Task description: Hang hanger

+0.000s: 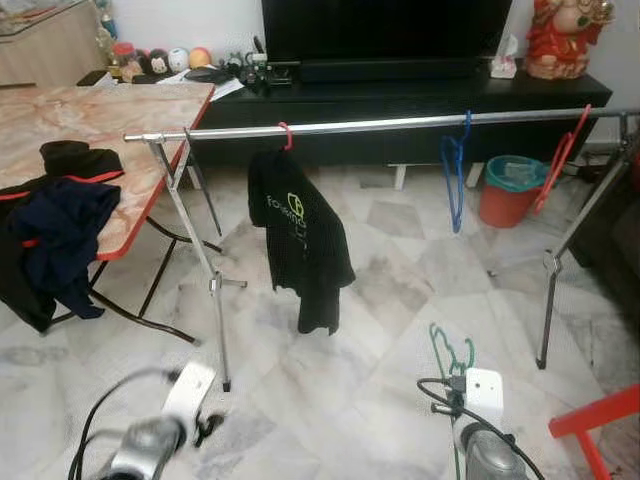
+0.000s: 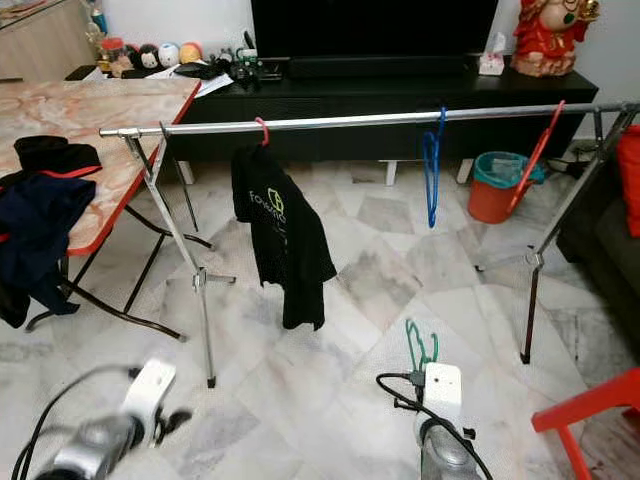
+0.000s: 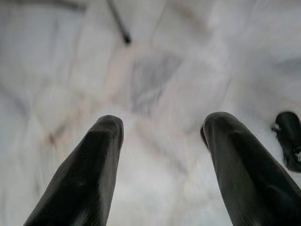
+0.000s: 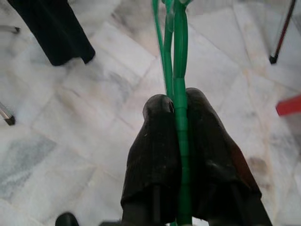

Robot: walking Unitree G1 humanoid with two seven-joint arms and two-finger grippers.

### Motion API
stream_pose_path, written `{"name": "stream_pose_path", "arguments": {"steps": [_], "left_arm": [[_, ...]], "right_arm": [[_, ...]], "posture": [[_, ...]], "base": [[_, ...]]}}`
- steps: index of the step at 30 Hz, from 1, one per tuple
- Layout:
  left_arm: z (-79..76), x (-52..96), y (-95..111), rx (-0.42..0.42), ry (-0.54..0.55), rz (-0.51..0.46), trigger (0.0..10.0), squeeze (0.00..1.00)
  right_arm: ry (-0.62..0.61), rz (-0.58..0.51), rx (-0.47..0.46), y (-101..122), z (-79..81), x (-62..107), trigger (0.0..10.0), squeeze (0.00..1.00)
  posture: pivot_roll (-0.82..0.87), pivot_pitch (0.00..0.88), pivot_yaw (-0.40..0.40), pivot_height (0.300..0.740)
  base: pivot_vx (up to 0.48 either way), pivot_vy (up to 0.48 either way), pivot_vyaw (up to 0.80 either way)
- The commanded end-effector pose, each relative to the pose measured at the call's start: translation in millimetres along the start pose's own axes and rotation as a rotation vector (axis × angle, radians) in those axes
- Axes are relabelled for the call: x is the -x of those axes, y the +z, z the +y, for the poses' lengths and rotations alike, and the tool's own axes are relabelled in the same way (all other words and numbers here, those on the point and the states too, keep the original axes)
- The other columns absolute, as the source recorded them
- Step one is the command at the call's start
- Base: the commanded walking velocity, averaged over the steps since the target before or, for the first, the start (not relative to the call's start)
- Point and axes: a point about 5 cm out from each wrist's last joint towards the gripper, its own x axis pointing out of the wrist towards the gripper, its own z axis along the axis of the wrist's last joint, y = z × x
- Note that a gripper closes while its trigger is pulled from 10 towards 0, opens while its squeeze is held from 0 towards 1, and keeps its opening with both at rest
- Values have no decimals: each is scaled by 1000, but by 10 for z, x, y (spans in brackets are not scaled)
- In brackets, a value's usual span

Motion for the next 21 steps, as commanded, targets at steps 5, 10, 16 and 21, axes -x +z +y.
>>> {"name": "stream_pose_path", "arguments": {"steps": [5,10,16,21], "left_arm": [[-188,23,-416,63,-2,133,10000,0],[-279,33,-510,59,-22,160,10000,0],[-283,21,-483,122,6,138,10000,0],[-290,29,-516,106,-4,148,10000,0]], "right_arm": [[-27,-79,-10,114,-9,-20,10000,0],[-52,-163,-61,218,-52,-17,10000,0],[-52,-266,-62,333,-10,-1,10000,0],[-29,-293,-34,371,52,0,10000,0]], "posture": [[-271,0,54,740],[-279,0,59,740],[-275,0,58,740],[-281,0,68,740]], "base": [[0,0,0],[0,0,0],[188,0,0],[289,0,0]]}}
